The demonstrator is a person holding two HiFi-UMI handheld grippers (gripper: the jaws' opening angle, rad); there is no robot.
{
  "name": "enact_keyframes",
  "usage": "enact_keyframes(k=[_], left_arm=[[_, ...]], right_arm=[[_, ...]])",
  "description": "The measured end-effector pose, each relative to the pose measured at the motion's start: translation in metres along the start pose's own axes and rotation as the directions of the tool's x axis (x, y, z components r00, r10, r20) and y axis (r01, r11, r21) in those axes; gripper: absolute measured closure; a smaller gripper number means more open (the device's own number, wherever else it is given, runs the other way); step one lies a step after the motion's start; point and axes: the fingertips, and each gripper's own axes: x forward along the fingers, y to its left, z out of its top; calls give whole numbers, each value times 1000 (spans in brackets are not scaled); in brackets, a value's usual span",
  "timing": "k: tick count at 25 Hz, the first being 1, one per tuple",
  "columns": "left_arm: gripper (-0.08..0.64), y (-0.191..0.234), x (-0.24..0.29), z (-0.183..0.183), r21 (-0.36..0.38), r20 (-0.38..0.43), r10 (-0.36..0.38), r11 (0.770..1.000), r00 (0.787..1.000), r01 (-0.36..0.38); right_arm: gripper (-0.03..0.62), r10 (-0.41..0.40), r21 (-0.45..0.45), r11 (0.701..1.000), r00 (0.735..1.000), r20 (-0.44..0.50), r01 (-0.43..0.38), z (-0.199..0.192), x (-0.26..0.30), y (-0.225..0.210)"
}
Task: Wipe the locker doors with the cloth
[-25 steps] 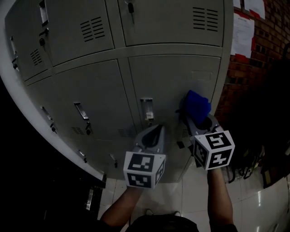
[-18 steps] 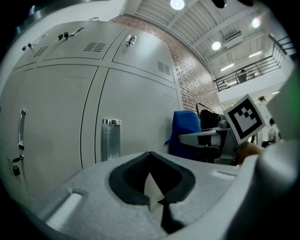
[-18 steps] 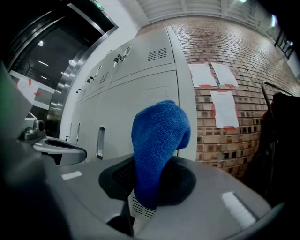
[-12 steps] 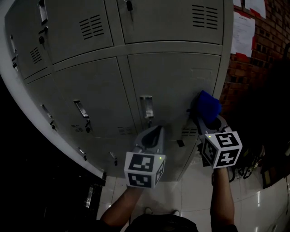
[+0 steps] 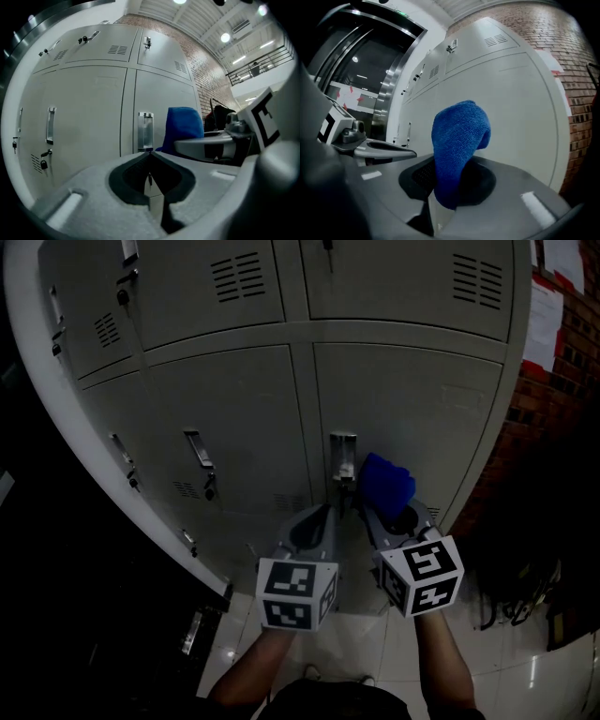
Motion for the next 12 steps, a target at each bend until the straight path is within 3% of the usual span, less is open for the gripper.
enact_keyframes(k=[6, 12], left_arm=[[557, 23, -17, -5, 9, -7, 55, 998, 998, -55], [557, 24, -20, -7, 15, 2, 55, 998, 998, -55]], right_arm=[[511, 112, -16, 993, 993, -30, -113, -19, 36, 52], [511, 111, -12, 994, 992, -61, -112, -36, 49, 57]])
